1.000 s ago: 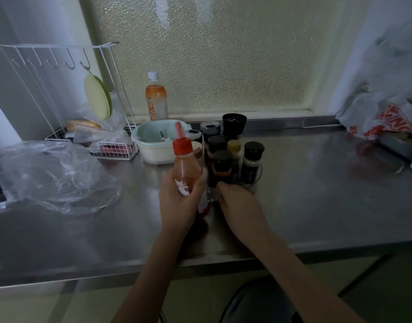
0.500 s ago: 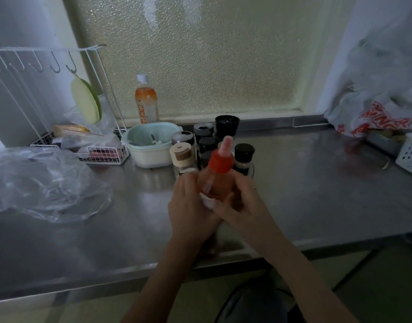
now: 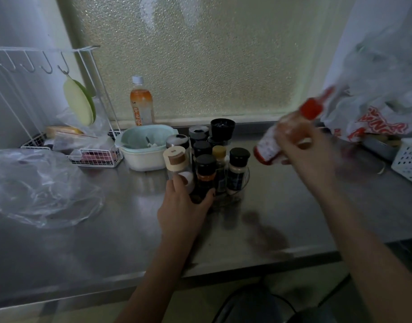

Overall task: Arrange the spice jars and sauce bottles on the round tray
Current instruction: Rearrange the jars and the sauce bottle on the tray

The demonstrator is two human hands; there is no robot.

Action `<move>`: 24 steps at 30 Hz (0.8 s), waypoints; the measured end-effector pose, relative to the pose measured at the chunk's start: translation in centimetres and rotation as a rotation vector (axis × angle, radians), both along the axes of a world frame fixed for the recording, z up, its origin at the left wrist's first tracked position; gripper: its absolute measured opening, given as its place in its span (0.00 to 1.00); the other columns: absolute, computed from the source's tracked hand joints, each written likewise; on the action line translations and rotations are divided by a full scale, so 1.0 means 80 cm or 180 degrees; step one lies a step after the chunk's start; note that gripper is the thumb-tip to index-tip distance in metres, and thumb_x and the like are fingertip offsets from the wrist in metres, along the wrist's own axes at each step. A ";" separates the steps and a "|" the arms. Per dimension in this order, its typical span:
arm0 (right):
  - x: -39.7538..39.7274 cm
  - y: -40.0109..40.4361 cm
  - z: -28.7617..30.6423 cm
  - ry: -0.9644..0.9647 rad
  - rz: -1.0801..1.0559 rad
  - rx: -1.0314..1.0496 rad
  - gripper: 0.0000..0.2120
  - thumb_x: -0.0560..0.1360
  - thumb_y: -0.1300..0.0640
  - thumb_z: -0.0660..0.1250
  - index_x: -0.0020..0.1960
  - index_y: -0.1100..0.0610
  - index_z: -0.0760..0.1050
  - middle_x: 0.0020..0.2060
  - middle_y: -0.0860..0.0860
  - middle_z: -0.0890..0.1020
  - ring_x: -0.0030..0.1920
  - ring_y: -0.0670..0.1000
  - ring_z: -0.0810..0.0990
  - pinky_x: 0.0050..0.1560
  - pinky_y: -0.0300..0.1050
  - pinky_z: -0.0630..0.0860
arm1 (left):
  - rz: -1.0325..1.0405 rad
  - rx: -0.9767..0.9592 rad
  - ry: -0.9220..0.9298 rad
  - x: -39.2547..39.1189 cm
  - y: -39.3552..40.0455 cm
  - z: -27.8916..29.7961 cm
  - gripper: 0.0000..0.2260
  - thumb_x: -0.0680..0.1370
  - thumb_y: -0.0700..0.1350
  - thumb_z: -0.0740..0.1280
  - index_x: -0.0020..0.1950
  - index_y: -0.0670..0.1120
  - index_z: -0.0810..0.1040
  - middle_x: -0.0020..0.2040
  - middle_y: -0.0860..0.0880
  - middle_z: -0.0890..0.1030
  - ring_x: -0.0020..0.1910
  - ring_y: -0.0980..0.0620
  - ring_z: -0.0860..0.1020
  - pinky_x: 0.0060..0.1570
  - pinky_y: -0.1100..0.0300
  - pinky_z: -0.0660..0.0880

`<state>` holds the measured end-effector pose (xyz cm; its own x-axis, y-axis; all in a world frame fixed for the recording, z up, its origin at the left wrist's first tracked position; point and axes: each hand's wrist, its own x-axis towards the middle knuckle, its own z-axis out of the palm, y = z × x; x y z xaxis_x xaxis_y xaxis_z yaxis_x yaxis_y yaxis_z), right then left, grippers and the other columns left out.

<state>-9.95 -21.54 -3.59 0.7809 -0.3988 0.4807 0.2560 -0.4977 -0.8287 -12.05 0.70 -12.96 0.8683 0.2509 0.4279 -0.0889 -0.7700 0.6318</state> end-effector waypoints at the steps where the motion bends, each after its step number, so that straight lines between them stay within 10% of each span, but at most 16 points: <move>1: 0.016 0.006 -0.005 0.0118 0.0106 -0.0175 0.24 0.64 0.35 0.71 0.52 0.49 0.75 0.46 0.51 0.82 0.43 0.53 0.82 0.41 0.56 0.82 | -0.0008 0.0021 0.0007 0.001 0.001 -0.002 0.25 0.69 0.61 0.70 0.55 0.46 0.68 0.54 0.46 0.74 0.51 0.44 0.77 0.37 0.55 0.70; 6: 0.063 0.027 -0.032 0.0637 0.0695 -0.0284 0.24 0.66 0.38 0.71 0.56 0.51 0.76 0.50 0.51 0.80 0.44 0.53 0.83 0.44 0.54 0.82 | -0.0140 0.0141 0.0036 0.005 -0.001 -0.002 0.20 0.71 0.61 0.67 0.53 0.47 0.74 0.55 0.48 0.75 0.50 0.47 0.77 0.41 0.53 0.76; 13: 0.076 0.037 -0.051 0.0757 0.1249 -0.0939 0.22 0.73 0.69 0.61 0.65 0.57 0.71 0.55 0.51 0.76 0.41 0.51 0.77 0.40 0.47 0.75 | -0.0074 -0.0163 0.0119 0.005 0.002 0.000 0.14 0.74 0.57 0.66 0.46 0.48 0.68 0.40 0.49 0.79 0.39 0.48 0.77 0.35 0.55 0.71; 24: -0.010 0.037 -0.074 0.0626 0.0931 -0.0313 0.17 0.70 0.54 0.72 0.54 0.53 0.69 0.44 0.49 0.73 0.43 0.50 0.73 0.40 0.38 0.70 | -0.0172 0.0027 0.0036 0.013 0.005 -0.009 0.16 0.78 0.52 0.61 0.36 0.45 0.77 0.34 0.47 0.78 0.38 0.46 0.75 0.32 0.59 0.65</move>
<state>-10.78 -18.60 -9.54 0.9364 -0.1043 0.3350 0.2399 -0.5066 -0.8282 -11.02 1.13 -13.68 0.8853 0.1997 0.4200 -0.1235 -0.7697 0.6264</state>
